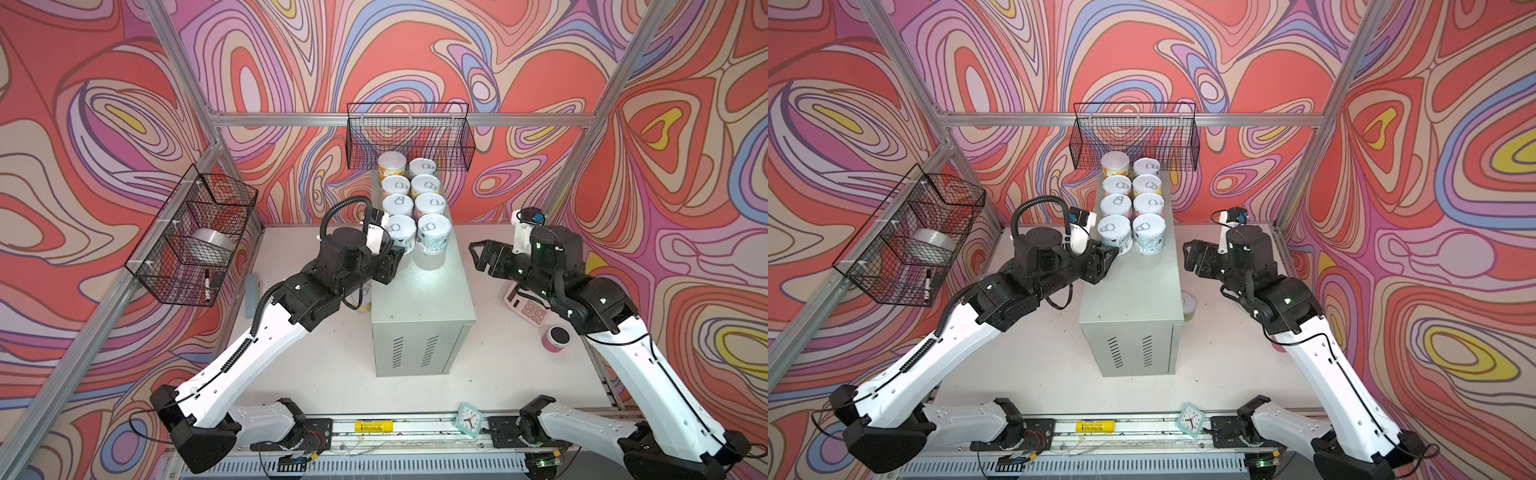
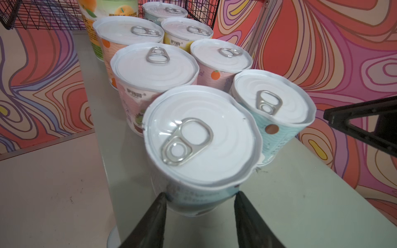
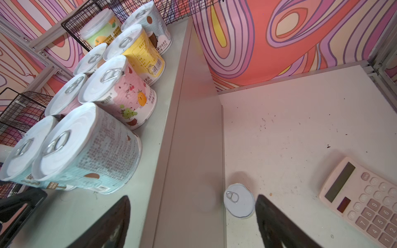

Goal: Place and organize the canned foods onto the counter
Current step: 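Open the left gripper to release the small can, then withdraw the left gripper beside the cabinet while the right gripper lowers toward a small can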

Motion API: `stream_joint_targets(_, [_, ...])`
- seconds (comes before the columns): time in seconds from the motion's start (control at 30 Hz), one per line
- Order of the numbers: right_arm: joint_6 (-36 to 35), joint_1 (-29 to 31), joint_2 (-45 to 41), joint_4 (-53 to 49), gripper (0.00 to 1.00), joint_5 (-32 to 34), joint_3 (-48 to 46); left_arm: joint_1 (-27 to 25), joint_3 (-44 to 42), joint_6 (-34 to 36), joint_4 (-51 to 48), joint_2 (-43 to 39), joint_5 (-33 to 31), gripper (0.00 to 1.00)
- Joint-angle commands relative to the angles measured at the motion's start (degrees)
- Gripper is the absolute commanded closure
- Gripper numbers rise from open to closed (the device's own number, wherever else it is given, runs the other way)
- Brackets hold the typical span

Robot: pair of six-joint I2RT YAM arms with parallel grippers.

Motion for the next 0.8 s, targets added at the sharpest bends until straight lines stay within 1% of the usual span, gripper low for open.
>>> stream_joint_targets(0.0, [0.0, 0.2, -1.0, 0.6, 0.06, 0.8, -0.7, 0.2, 1.5, -0.6, 0.7, 0.5, 0.5, 0.49])
stream_joint_targets(0.1, [-0.2, 0.2, -1.4, 0.3, 0.06, 1.2, -0.9, 0.2, 0.9, -0.7, -0.2, -0.5, -1.7, 0.45])
stream_joint_targets(0.13, [-0.4, 0.2, -1.3, 0.0, 0.06, 1.4, -0.9, 0.1, 0.8, -0.8, -0.7, -1.2, -2.5, 0.41])
stream_joint_targets(0.2, [-0.8, 0.3, -1.2, -0.5, 0.06, 1.9, -1.1, 0.1, 0.5, -0.7, -1.4, -2.8, -4.2, 0.26])
stream_joint_targets(0.27, [-1.2, 0.3, -1.0, -1.6, 0.06, 3.0, -1.3, 0.1, 1.0, -0.7, -3.1, -4.4, -6.9, 0.01])
stream_joint_targets(0.4, [-1.8, 0.2, -1.0, -4.4, 0.05, 5.9, -1.1, 0.1, 2.8, 0.5, -6.5, -8.6, -11.8, 0.00])
stream_joint_targets(0.53, [-2.7, 0.2, -0.9, -5.6, 0.02, 8.2, -2.6, 0.2, 0.9, 0.8, -8.5, -13.7, -19.9, 0.00])
stream_joint_targets(0.6, [-2.7, 0.2, -0.6, -5.3, 0.02, 8.1, -4.2, 1.3, -0.8, -0.9, -9.8, -16.0, -22.6, 0.00])
stream_joint_targets(0.63, [-3.0, 0.0, -0.2, -5.1, 0.02, 7.4, -5.2, 2.9, -1.8, -2.3, -11.0, -16.8, -22.5, 0.00])
stream_joint_targets(0.7, [-2.9, -0.5, 0.4, -4.8, 0.02, 6.4, -6.9, 5.8, -2.7, -4.8, -14.7, -17.1, -19.5, 0.00])
stream_joint_targets(0.77, [-2.6, -1.4, 0.6, -3.5, 0.02, 4.9, -9.3, 7.3, -3.6, -6.8, -18.8, -16.3, -18.4, 0.00])
